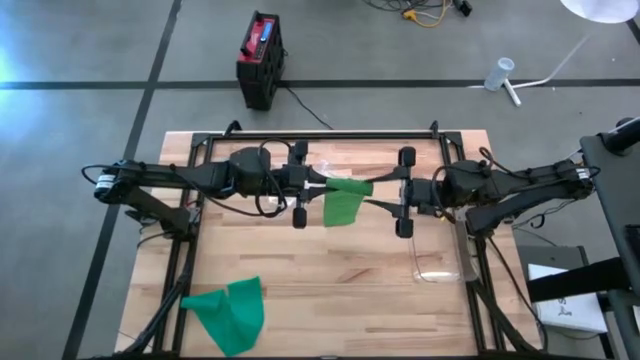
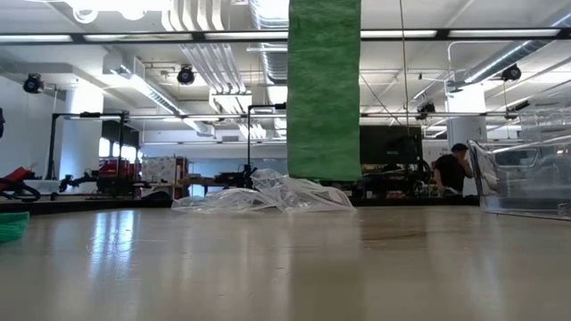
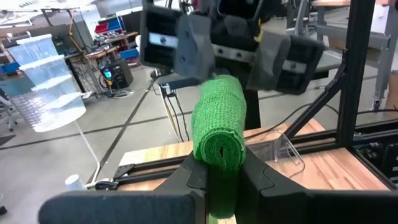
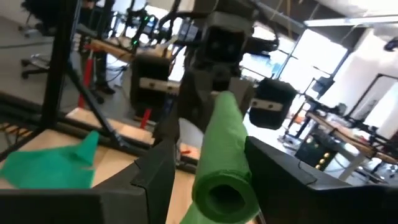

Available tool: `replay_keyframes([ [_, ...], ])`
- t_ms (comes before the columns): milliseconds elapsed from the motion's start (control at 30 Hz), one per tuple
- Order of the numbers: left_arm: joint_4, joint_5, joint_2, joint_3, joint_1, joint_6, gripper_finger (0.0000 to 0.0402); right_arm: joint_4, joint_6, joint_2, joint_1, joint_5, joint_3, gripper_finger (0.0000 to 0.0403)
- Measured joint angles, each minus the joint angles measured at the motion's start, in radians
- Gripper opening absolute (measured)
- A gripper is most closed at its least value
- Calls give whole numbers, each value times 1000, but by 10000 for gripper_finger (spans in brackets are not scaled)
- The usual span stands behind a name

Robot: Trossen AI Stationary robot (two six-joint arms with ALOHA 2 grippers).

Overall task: Roll bandage
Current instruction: Roll the green bandage

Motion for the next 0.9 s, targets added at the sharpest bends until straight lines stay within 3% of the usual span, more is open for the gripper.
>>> replay_keyframes([
  [433, 25, 2, 3, -2, -1, -74, 30, -30, -27, 35, 0, -9, 2, 176],
  [633, 47, 1, 3, -2, 0, -80, 22, -42, -38, 13, 0, 60, 1, 179],
  [900, 63, 1, 3, -6, -1, -106, 27, -45, -50, 9, -1, 67, 0, 184],
])
